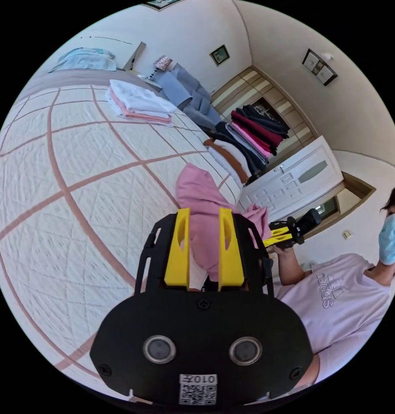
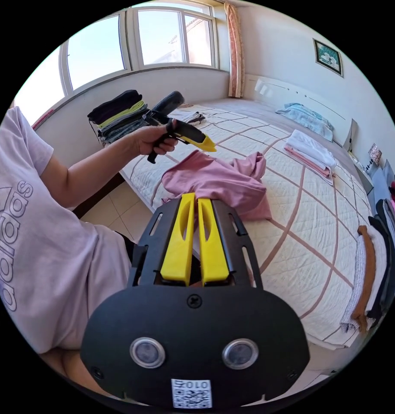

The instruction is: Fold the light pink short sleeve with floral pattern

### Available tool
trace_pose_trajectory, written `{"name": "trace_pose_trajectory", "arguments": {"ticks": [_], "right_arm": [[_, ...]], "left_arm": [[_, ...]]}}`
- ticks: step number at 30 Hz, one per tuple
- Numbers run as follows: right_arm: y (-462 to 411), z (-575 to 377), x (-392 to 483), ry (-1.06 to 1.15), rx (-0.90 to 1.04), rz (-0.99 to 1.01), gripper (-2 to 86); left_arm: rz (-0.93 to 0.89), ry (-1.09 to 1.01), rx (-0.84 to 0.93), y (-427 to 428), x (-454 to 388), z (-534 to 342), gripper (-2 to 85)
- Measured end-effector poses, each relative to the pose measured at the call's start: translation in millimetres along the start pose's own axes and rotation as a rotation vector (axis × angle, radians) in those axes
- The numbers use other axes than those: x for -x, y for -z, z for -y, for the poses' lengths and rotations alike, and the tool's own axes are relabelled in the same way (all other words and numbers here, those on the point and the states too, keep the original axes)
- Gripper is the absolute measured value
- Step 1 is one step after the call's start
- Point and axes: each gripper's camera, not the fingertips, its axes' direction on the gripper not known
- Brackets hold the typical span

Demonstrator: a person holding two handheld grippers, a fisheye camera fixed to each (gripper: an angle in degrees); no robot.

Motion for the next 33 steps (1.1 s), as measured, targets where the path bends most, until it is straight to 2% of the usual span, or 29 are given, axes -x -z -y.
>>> {"name": "trace_pose_trajectory", "arguments": {"ticks": [6,8,10,12,15,17,20,21,22,23,26,27,29,31,33], "right_arm": [[-6.8,4.1,20.8,0.059,0.026,-0.051,3.4],[-9.7,1.4,25.7,0.072,0.047,-0.070,3.5],[-11.6,-5.8,30.0,0.106,0.073,-0.086,3.5],[-7.6,-12.3,27.8,0.120,0.069,-0.088,3.5],[10.9,-22.8,8.0,0.096,0.018,-0.073,3.4],[31.0,-30.8,-14.4,0.046,-0.050,-0.039,3.4],[74.0,-54.2,-72.6,-0.145,-0.211,0.001,3.3],[87.0,-67.3,-106.3,-0.300,-0.261,-0.015,3.3],[90.9,-80.6,-144.3,-0.486,-0.258,-0.051,3.3],[89.4,-86.5,-162.0,-0.561,-0.244,-0.073,3.3],[50.8,-102.8,-226.5,-0.671,-0.057,-0.295,3.5],[35.3,-111.4,-242.6,-0.705,0.041,-0.346,3.6],[33.1,-124.8,-244.0,-0.701,0.045,-0.341,4.0],[35.9,-144.5,-225.4,-0.679,0.009,-0.414,5.1],[32.6,-153.9,-206.1,-0.615,-0.011,-0.410,6.3]], "left_arm": [[0.167,-0.148,0.311,-87.6,-53.7,40.4,6.3],[0.166,-0.176,0.335,-101.1,-58.8,36.1,4.6],[0.134,-0.163,0.295,-96.3,-55.0,30.8,3.0],[0.033,-0.110,0.144,-61.2,-40.9,21.5,1.6],[-0.027,-0.025,-0.038,2.1,-20.0,4.0,0.8],[-0.041,-0.008,-0.086,35.0,-12.3,-6.3,0.6],[-0.036,0.047,-0.153,77.8,6.9,-23.0,0.7],[0.001,0.090,-0.161,89.2,20.5,-28.3,0.8],[0.021,0.118,-0.163,92.9,29.2,-30.6,0.9],[0.051,0.182,-0.172,96.6,50.4,-35.6,1.1],[0.132,0.332,-0.262,103.4,86.3,-58.7,2.5],[0.189,0.336,-0.288,106.1,80.3,-67.0,3.5],[0.260,0.267,-0.294,103.9,55.5,-74.5,4.9],[0.325,0.159,-0.231,90.2,20.3,-76.1,6.3],[0.408,-0.047,-0.112,60.1,-39.9,-76.4,8.3]]}}
